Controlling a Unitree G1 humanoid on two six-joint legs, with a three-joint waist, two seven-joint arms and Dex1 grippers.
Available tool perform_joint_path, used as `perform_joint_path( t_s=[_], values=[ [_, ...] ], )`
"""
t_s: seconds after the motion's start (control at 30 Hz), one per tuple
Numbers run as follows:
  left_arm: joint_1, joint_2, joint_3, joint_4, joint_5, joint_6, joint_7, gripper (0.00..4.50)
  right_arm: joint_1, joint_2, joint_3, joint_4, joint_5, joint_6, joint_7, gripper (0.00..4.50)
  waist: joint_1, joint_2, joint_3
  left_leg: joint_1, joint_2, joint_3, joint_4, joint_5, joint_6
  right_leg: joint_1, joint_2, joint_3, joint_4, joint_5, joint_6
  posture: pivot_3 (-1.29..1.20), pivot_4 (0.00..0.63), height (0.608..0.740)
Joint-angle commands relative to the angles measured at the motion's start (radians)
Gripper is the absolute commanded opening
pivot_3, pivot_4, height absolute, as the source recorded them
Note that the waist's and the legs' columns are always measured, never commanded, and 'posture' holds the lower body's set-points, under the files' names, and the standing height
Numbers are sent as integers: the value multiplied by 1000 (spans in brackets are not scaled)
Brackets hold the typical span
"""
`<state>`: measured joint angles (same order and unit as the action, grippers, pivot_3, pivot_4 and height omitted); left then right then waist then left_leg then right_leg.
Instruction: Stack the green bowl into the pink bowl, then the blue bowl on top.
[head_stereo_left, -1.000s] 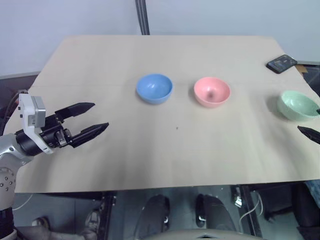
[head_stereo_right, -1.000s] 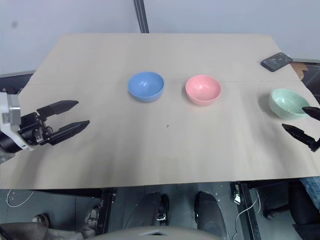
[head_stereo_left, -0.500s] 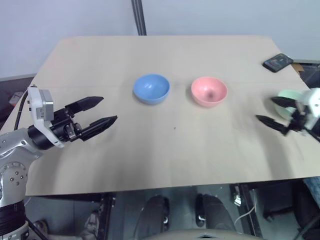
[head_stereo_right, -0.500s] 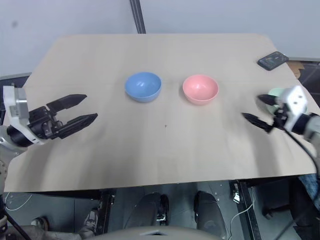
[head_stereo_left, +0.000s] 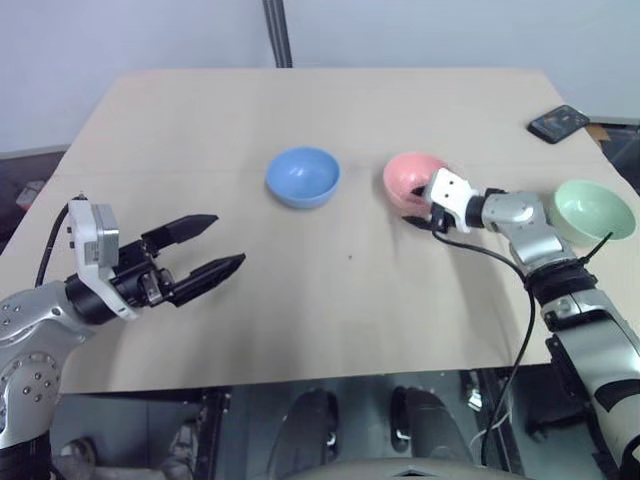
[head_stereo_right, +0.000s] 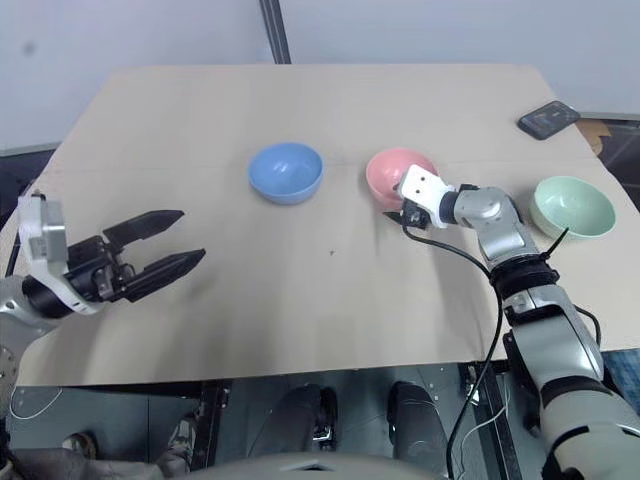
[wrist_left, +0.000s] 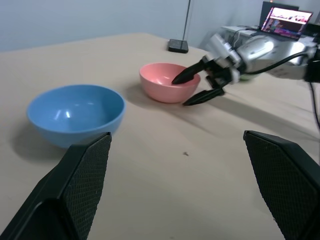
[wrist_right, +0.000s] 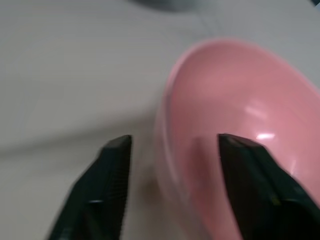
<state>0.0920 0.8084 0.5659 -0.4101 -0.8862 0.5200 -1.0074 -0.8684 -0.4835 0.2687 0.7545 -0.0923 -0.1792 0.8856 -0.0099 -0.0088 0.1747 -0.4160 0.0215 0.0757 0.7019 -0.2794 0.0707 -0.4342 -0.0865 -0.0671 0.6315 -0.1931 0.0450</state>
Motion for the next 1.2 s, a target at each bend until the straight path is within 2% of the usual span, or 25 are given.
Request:
perform_joint_path(
  t_s=[0.03, 0.1, 0.23, 0.4, 0.47, 0.57, 0.73, 0.77, 0.87, 1.07, 1.13, 1.2],
  values=[
    [20, 10, 46, -49, -55, 3, -32, 4500, -47, -3, -4, 31, -15, -71, 32, 920, -6, 0, 0, 0, 0, 0, 0, 0, 0, 0, 0, 0, 0, 0, 0, 0, 150, 740],
    [26, 14, 41, -54, -63, 4, -46, 4500, -54, 3, -9, 28, -16, -76, 38, 59, -11, 1, 1, 1, 0, 1, 0, 1, -1, 0, 1, 1, 1, 0, 0, 0, 150, 740],
    [15, 5, 25, -48, -65, -16, -61, 4500, -42, 11, -11, -52, -1, -64, 68, 23, -18, 1, 1, 3, 1, 1, 0, 2, -3, 0, 1, 1, 4, 0, 0, 0, 150, 740],
    [-20, -9, 11, 2, -53, -47, -90, 4500, 141, -22, 34, -510, 98, 140, 247, 23, -13, 1, 1, 2, 1, 0, 0, 2, -3, -1, 1, 1, 6, 0, 0, 0, 150, 740],
    [-27, -10, 2, 16, -41, -55, -96, 4500, 217, -33, 72, -684, 113, 243, 278, 23, -6, 1, 1, 2, 1, 0, 0, 2, -3, -1, 1, 1, 6, 0, 0, 0, 150, 740],
    [-35, -9, -16, 30, -24, -66, -106, 4500, 279, -55, 135, -816, 82, 359, 306, 23, -4, 1, 1, 2, 1, 0, 0, 2, -3, -2, 0, 0, 6, 0, 0, 0, 150, 740],
    [-69, -7, -47, 48, -27, -63, -124, 4500, 306, -70, 148, -895, 53, 443, 273, 1886, -2, 0, 0, 4, 1, 0, 0, 2, -3, 0, 0, 1, 6, -2, -4, 0, 150, 740],
    [-75, -7, -51, 51, -29, -61, -127, 4500, 308, -70, 140, -905, 51, 450, 261, 2480, -1, 0, 0, 4, 1, 0, 0, 2, -3, 0, 0, 0, 6, -2, -4, 0, 150, 740],
    [-118, -18, -85, 58, -46, -59, -145, 4500, 324, -80, 59, -999, 115, 554, 229, 3786, -1, 0, 0, 2, 1, 0, 0, 2, -3, -2, 0, 1, 7, -2, -4, 0, 150, 740],
    [-285, -53, -215, 117, -69, -37, -206, 4500, 369, -162, -250, -1195, 331, 862, 162, 3786, 22, -1, 0, 2, 0, -1, 0, 2, -3, -1, 0, 0, 5, 0, 0, 0, 150, 740],
    [-340, -73, -262, 149, -45, -49, -223, 4500, 387, -189, -347, -1150, 311, 887, 72, 3786, 26, -1, -1, 2, 0, -2, 0, 2, -3, 0, 0, -1, 5, 0, 0, 0, 150, 740],
    [-384, -97, -300, 177, -22, -64, -235, 4500, 412, -228, -402, -1037, 220, 822, -44, 3786, 25, -1, -1, 2, 0, -2, 0, 2, -3, 1, 1, -1, 4, 0, 0, 0, 150, 740]
  ],
)
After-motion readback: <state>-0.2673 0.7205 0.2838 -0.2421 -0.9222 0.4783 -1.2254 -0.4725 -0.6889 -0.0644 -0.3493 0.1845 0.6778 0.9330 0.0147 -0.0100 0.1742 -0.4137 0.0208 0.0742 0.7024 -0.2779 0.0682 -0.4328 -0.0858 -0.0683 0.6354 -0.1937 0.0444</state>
